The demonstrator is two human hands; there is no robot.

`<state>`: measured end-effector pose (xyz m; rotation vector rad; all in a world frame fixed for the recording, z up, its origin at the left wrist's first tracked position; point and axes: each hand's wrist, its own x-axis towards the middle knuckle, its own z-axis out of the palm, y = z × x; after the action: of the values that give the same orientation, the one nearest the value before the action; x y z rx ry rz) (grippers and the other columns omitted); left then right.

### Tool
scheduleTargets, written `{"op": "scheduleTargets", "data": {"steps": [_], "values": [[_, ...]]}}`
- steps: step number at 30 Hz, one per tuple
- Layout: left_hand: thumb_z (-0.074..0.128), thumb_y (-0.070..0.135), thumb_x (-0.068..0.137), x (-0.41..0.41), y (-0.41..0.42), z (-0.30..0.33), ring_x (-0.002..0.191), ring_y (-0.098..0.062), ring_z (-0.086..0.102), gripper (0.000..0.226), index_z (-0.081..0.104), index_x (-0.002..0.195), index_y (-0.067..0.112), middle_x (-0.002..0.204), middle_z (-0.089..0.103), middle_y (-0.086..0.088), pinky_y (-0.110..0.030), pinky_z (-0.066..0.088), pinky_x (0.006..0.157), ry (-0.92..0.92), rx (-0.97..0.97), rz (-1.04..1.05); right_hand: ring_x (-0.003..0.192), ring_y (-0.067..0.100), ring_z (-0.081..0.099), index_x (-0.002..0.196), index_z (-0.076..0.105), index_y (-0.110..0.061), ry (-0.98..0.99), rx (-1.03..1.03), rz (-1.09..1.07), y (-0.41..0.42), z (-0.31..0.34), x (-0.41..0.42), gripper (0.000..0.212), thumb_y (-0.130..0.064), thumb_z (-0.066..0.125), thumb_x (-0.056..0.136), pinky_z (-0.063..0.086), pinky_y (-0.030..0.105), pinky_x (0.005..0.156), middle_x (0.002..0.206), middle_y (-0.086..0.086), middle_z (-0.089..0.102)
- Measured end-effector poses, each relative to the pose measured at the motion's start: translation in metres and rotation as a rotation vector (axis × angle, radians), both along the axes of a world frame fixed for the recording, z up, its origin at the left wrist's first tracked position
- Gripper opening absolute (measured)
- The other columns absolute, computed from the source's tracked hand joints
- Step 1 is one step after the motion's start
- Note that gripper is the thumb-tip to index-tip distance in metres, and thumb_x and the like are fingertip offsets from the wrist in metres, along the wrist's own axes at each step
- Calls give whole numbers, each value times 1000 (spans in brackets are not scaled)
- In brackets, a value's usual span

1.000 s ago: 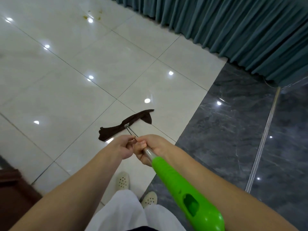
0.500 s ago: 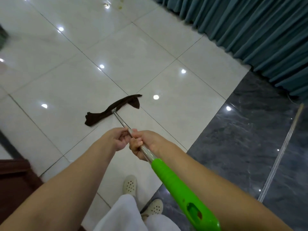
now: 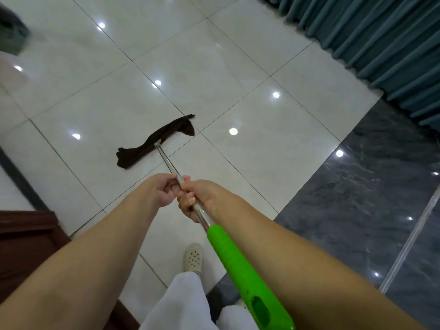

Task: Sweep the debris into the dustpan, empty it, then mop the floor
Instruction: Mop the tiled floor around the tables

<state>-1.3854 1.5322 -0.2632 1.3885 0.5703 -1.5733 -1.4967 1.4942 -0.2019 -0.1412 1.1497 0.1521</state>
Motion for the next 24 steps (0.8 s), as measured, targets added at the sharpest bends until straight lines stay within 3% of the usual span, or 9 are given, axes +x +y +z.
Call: {"op": "scheduleTargets", "data": {"steps": [5, 7, 9, 12, 14, 17, 24], "values": [[35, 5, 100, -32, 22, -3, 35, -19, 63, 36, 52, 72, -8, 43, 62, -16, -23, 51, 36, 2, 14, 55, 22, 6, 31, 103, 41, -30, 15, 5, 3, 20, -3, -34, 25, -6, 40, 97, 24, 9, 25, 62, -1, 39], [34, 6, 101, -51, 35, -7, 36, -18, 63, 36, 52, 73, -8, 44, 62, -15, -18, 57, 59, 1, 11, 54, 23, 5, 31, 104, 43, -30, 13, -4, 1, 31, -2, -55, 25, -6, 40, 98, 25, 9, 25, 59, -1, 38], [33, 5, 100, -75, 48, -10, 36, -17, 63, 35, 53, 74, -7, 45, 63, -14, -19, 51, 83, -5, 15, 23, 23, 5, 31, 106, 45, -31, 15, -21, 2, 44, 0, -80, 27, -6, 40, 98, 25, 9, 25, 60, 0, 38], [35, 0, 97, -121, 68, -8, 37, -16, 64, 31, 55, 74, -6, 45, 64, -13, -19, 56, 64, -30, 16, -11, 23, 5, 31, 109, 46, -30, 19, -36, 1, 63, 6, -126, 27, -5, 38, 99, 26, 8, 26, 60, 0, 38], [37, -1, 96, -155, 81, -8, 39, -18, 65, 29, 57, 75, -7, 48, 65, -14, -21, 56, 63, -31, 20, -16, 23, 6, 31, 106, 46, -29, 26, -36, -10, 75, 11, -162, 26, -5, 40, 99, 26, 7, 27, 56, 1, 42], [39, -2, 95, -208, 97, -6, 43, -20, 67, 27, 60, 79, -9, 52, 67, -16, -26, 55, 40, -19, 24, -43, 24, 6, 33, 107, 46, -24, 34, -32, -15, 90, 16, -220, 20, -6, 42, 99, 27, 8, 27, 51, 5, 48], [38, -4, 94, -323, 116, 4, 40, -22, 66, 29, 59, 76, -12, 52, 67, -18, -26, 52, 35, -3, -25, -68, 25, 6, 32, 98, 46, -25, 39, 1, -11, 109, 23, -334, 14, -11, 43, 101, 27, 11, 24, 65, 0, 37]]}}
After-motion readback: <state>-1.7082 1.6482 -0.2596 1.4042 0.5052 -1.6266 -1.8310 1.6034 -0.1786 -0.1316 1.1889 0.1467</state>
